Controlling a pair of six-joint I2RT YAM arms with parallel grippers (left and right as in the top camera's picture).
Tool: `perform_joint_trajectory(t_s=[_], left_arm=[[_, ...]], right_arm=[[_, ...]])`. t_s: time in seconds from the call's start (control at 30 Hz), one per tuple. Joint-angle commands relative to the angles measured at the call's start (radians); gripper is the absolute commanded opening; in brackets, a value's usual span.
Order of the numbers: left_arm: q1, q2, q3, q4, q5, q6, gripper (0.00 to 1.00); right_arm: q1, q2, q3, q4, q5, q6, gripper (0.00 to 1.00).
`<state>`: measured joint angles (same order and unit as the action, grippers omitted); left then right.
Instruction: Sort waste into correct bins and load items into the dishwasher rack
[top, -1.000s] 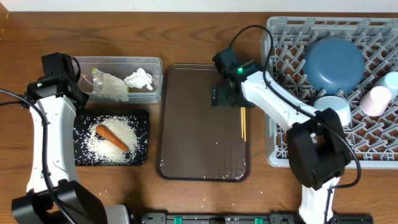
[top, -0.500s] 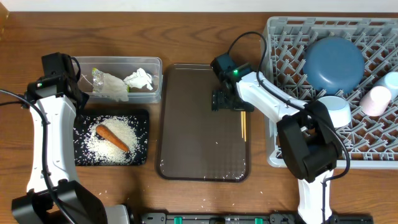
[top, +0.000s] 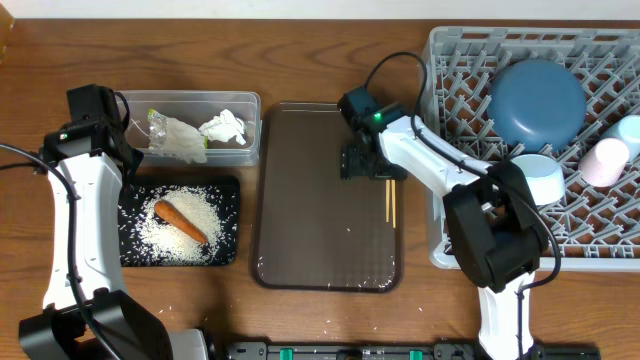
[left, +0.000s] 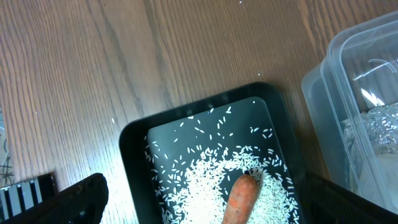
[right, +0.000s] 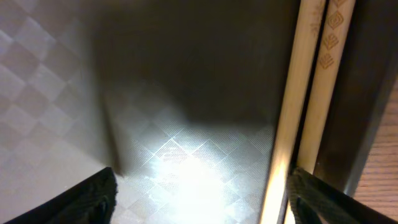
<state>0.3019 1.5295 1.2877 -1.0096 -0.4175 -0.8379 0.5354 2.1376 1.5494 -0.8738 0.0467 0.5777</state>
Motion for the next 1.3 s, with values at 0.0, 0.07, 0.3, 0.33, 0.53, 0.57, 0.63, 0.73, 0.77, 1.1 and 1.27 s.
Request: perform_joint_trajectory(t_s=[0.0,0.07,0.3,0.33,0.53,0.57,0.63,0.73,0.77,1.1,1.27], left_arm=[[0.003,-0.003,-0.002,-0.003,-0.005,-0.006,0.99],[0.003,-0.003,-0.002,-0.003,-0.005,-0.006,0.99],[0.003,-0.003,-0.002,-0.003,-0.005,-0.006,0.99],[0.003,-0.003,-0.002,-0.003,-0.005,-0.006,0.99],[0.003,-0.003,-0.002,-0.003,-0.005,-0.006,0.99],[0.003,-0.003,-0.002,-0.003,-0.005,-0.006,0.99],[0.003,-0.003,-0.002,-0.003,-0.005,-0.006,0.99],[0.003,-0.003,-0.002,-0.003,-0.005,-0.006,0.99],[0.003,-0.003,-0.002,-0.003,-0.005,-0.006,0.99],[0.003,-0.003,-0.002,-0.003,-0.005,-0.006,0.99],[0.003,-0.003,-0.002,-0.003,-0.005,-0.006,0.99]], right_arm=[[0.003,0.025,0.006,-0.001,0.017,0.037,0.80],[0.005,0.025,0.006,0.000,0.017,0.039,0.74],[0.015,0.025,0.006,-0.005,0.018,0.051,0.48],[0.016,0.025,0.006,-0.006,0.017,0.058,0.39],[0.021,0.024,0.006,-0.016,0.016,0.066,0.01],[0.021,0.021,0.007,-0.021,0.016,0.066,0.01],[0.018,0.013,0.009,-0.028,0.005,0.066,0.01],[0.008,-0.008,0.028,-0.061,-0.003,0.065,0.01],[0.003,-0.026,0.043,-0.085,-0.003,0.065,0.01],[-0.089,-0.292,0.171,-0.155,-0.026,-0.088,0.01],[-0.214,-0.409,0.171,-0.167,0.010,-0.166,0.01]])
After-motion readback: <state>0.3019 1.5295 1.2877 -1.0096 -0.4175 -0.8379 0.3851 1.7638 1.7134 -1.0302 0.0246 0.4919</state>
